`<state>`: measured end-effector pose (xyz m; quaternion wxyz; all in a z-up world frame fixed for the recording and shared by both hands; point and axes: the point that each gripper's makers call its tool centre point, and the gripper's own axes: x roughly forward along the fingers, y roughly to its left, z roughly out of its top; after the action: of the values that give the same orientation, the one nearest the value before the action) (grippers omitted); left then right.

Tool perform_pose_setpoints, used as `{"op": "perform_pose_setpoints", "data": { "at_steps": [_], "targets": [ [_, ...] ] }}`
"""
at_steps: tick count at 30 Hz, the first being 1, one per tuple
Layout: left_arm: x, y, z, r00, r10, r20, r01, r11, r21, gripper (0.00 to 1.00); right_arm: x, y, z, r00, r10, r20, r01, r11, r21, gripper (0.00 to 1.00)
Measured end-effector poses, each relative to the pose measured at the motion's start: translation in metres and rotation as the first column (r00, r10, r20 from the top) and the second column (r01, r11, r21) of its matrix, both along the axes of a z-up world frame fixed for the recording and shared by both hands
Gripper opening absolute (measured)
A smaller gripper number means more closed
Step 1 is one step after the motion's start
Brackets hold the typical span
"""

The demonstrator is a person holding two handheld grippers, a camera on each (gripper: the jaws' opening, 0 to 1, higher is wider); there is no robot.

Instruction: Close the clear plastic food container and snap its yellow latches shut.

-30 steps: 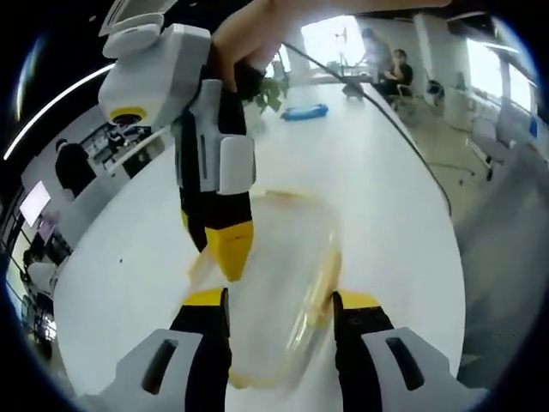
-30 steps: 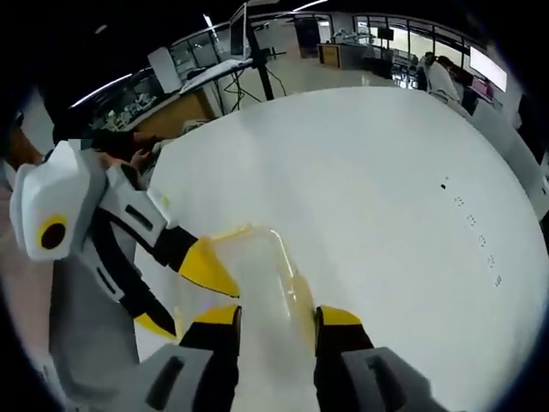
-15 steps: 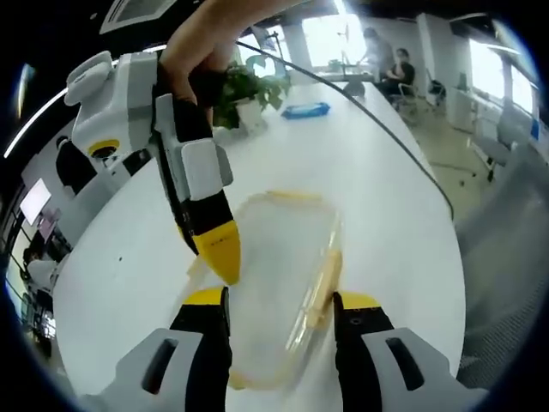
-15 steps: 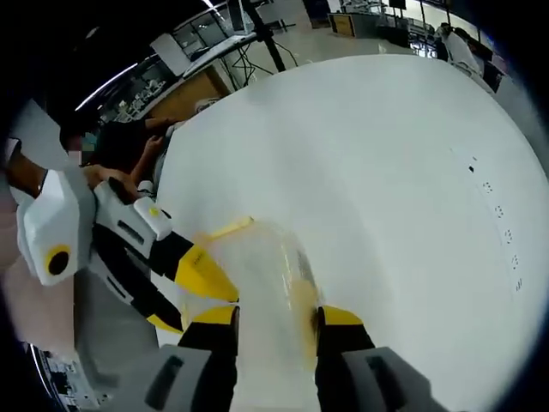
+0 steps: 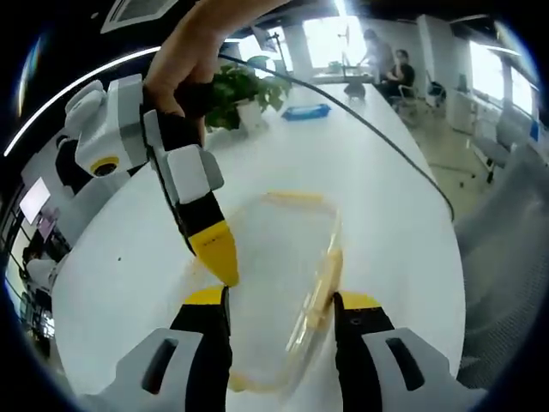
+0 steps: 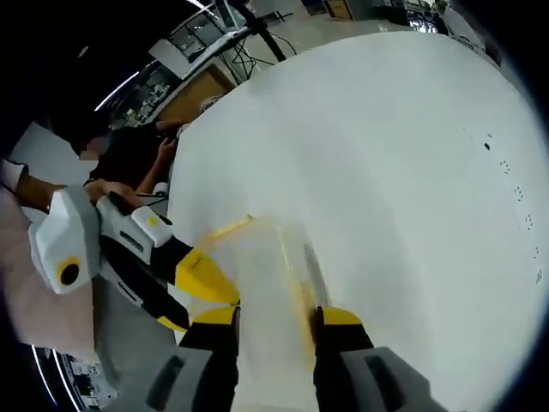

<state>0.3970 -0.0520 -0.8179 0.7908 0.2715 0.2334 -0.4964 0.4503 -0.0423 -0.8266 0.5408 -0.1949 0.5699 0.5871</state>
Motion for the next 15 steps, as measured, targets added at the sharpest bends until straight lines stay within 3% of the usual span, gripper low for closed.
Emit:
{"op": "perform_pose_setpoints", "data": {
  "at_steps": [4,11,13,14,15],
  "targets": [
    [0.000,0.000,0.000,1.000,-0.001,0.004,0.001,1.000,-0.002,0.45,-0.001,0.000,-0.001,1.000,-0.011,0.010,0.011,1.000,0.004,0.32],
    [-0.002,-0.002,-0.004,0.994,0.047,0.097,-0.044,0.998,-0.034,0.46,-0.002,0.002,-0.001,0.998,-0.033,0.056,0.030,0.998,0.049,0.33],
    [-0.001,0.000,-0.008,0.984,0.026,0.175,-0.031,0.999,0.024,0.46,-0.001,0.003,-0.001,0.997,-0.038,0.069,0.034,0.998,0.059,0.33],
    [0.000,0.005,-0.011,0.969,-0.017,0.247,-0.010,0.994,0.110,0.45,-0.002,0.004,-0.001,0.997,-0.036,0.073,0.031,0.997,0.064,0.33],
    [-0.002,0.000,-0.011,0.979,0.030,0.202,-0.039,0.999,0.036,0.45,-0.002,0.004,0.000,0.996,-0.044,0.077,0.039,0.997,0.063,0.33]
  ]
}}
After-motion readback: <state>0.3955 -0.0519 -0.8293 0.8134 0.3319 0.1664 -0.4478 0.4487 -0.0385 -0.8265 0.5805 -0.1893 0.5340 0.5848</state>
